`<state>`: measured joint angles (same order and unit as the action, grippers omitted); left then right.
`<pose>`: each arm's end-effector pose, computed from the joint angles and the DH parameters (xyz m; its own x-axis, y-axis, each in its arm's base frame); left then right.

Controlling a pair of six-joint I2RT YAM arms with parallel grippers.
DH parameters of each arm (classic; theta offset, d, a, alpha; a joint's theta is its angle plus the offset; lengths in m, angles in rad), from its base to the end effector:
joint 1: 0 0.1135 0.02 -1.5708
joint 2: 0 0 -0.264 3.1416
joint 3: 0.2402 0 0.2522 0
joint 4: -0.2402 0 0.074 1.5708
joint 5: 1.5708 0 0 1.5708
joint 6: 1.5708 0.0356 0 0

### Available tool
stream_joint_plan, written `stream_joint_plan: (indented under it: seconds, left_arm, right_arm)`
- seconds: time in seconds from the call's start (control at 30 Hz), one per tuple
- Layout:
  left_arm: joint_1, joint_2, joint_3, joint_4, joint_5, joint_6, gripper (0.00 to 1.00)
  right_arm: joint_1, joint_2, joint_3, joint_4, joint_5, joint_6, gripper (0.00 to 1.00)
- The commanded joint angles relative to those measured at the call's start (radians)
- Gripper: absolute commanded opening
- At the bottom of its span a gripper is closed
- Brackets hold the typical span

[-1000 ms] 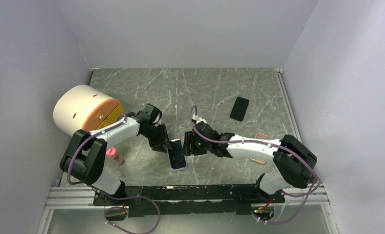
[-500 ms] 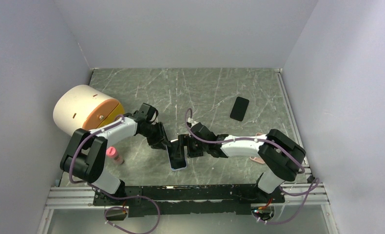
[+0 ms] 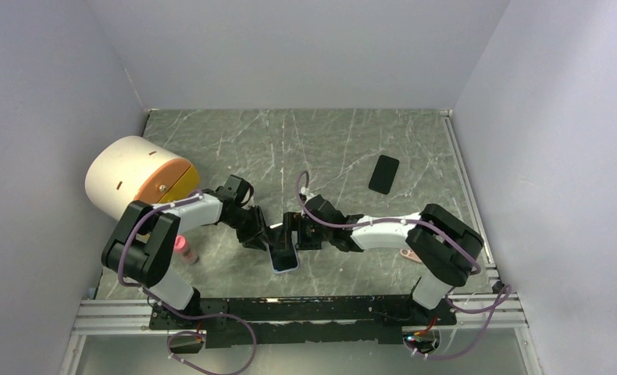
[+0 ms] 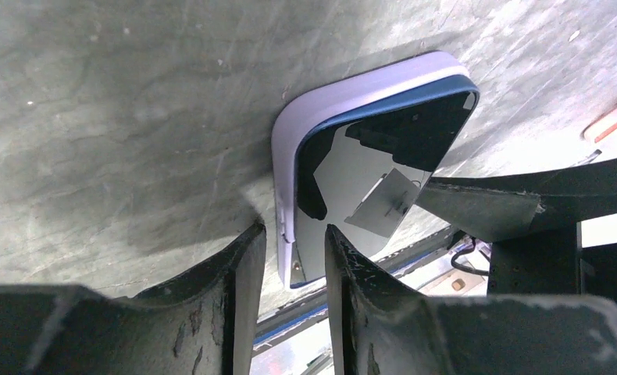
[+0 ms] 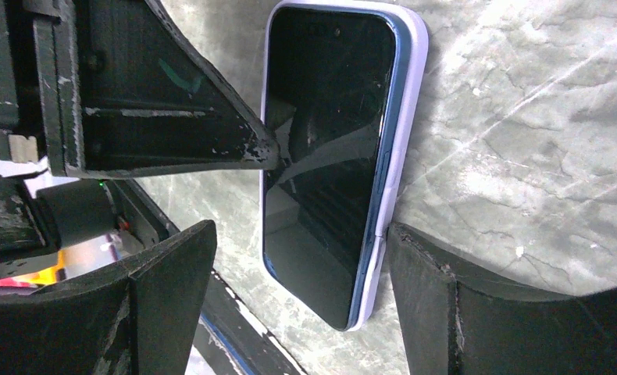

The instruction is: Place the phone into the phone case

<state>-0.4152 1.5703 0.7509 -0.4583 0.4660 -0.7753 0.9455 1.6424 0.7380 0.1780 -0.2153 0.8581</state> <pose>0.2328 -0.1201 0.1382 -0.9610 -0.2597 0.0947 -0.2709 0.8167 -0.5095 0.1804 0.2629 0.1491 -0.9242 -0.0174 -0.3815 -0.2849 0.6967 0.6584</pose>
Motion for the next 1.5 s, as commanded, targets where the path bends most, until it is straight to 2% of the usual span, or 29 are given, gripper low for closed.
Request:
stream_joint_plan:
  seconds: [0.0,0.3,0.77,0.97,1.47]
  left_arm:
    - [0.003,0.013,-0.025,0.073,0.055,-0.007,0.38]
    - [0.003,-0.010,-0.061,0.108,0.082,-0.025,0.34]
    - [0.003,-0.069,-0.102,0.128,0.092,-0.056,0.38]
    - [0.003,-0.078,-0.105,0.116,0.084,-0.049,0.37]
    - [0.003,-0.127,-0.114,0.086,0.050,-0.030,0.38]
  right_arm:
    - [-0.010,0.023,0.016,0.096,-0.059,0.061,0.82]
    - [-0.075,0.033,-0.096,0.460,-0.218,0.216,0.80]
    - [-0.078,0.068,-0.096,0.655,-0.311,0.310,0.79]
    - [-0.078,0.112,-0.148,0.833,-0.378,0.387,0.78]
    - [-0.073,0.166,-0.158,0.887,-0.442,0.405,0.74]
